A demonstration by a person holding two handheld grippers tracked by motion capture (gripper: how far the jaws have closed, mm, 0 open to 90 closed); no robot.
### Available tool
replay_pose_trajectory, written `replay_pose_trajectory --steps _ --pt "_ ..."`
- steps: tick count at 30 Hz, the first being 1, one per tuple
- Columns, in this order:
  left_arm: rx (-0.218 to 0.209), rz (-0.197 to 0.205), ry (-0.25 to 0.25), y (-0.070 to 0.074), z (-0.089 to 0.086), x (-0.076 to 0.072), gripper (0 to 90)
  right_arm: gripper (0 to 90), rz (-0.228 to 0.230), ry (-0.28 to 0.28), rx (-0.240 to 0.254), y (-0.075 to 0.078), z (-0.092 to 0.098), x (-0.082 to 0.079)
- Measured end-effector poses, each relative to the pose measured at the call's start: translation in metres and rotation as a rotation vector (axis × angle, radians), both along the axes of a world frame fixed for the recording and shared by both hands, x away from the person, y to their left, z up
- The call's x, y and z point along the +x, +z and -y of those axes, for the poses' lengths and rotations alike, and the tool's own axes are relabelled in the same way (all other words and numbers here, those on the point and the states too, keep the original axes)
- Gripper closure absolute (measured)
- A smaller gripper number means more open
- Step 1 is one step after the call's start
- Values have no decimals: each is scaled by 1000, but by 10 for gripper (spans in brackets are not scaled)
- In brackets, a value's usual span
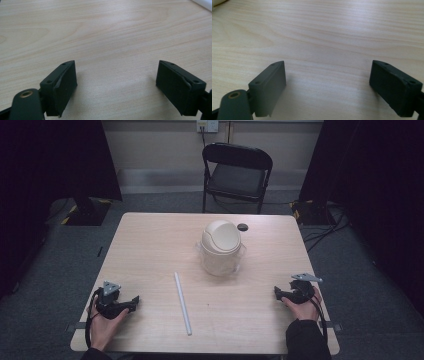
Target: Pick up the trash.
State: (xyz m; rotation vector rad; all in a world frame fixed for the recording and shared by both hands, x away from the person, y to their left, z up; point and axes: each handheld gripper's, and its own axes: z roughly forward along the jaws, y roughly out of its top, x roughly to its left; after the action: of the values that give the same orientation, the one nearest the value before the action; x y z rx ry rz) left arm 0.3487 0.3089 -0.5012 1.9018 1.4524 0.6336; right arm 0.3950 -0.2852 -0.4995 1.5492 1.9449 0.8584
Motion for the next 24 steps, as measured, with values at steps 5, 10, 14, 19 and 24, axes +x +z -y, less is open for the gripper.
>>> replay_pose_trajectory --steps 5,10,14,19,24 --pt "4 -3 2 0 0 0 164 313 25 -6 54 3 4 -4" --pt "4 -3 3 0 0 0 165 308 67 11 58 11 2 -5" --pt "2 -4 3 0 0 0 164 312 140 41 81 30 -1 -8" --pt "2 -5 3 0 0 0 164 320 216 81 104 50 -5 -12" --pt "5 -3 2 0 0 0 164 309 280 100 138 66 -10 -9"
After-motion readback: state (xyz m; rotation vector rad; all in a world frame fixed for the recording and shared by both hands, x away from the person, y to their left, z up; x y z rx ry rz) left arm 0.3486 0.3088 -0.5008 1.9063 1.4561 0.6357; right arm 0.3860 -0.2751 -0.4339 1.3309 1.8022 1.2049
